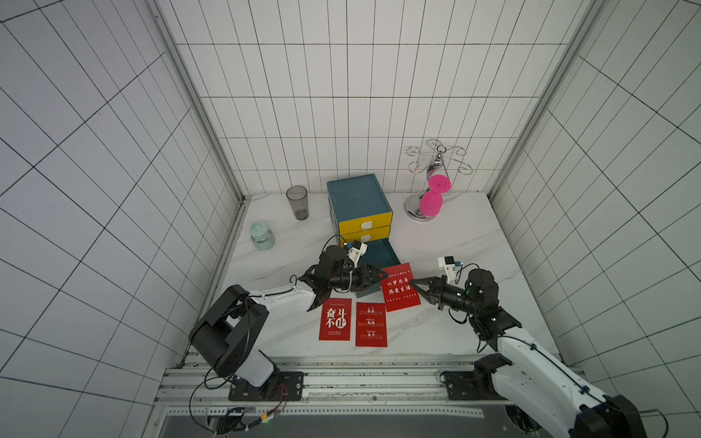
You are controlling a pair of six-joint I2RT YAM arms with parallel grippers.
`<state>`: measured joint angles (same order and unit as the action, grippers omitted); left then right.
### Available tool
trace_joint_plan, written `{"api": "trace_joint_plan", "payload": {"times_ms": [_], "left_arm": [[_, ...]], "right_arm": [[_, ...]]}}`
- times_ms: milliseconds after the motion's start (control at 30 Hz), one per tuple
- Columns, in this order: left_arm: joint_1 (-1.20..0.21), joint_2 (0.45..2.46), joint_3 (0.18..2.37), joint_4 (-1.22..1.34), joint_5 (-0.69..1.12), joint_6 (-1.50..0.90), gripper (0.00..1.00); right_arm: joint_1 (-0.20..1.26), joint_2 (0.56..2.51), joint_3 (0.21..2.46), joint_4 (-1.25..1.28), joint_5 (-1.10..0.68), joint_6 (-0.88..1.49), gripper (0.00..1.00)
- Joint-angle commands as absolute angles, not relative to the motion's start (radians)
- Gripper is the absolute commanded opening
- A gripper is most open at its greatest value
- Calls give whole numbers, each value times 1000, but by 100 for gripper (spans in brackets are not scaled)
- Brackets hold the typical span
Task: Take the postcards out of the drawer
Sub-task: Place the postcard at the center of the board.
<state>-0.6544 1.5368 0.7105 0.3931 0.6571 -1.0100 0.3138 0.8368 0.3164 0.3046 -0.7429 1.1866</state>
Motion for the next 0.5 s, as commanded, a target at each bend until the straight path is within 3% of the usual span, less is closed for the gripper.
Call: {"api": "trace_joint_plan", "payload": {"times_ms": [0,433,467], "left_arm": [[-666,1545,720,449,649,-1008,22],[-687,1557,730,416,628,-979,1],[-689,1554,734,398,622,-975,0]], "right_arm": [[309,825,288,331,-748,1188,0],[306,833,278,313,-751,1179,0],[305,830,285,294,-747,1170,4]]}}
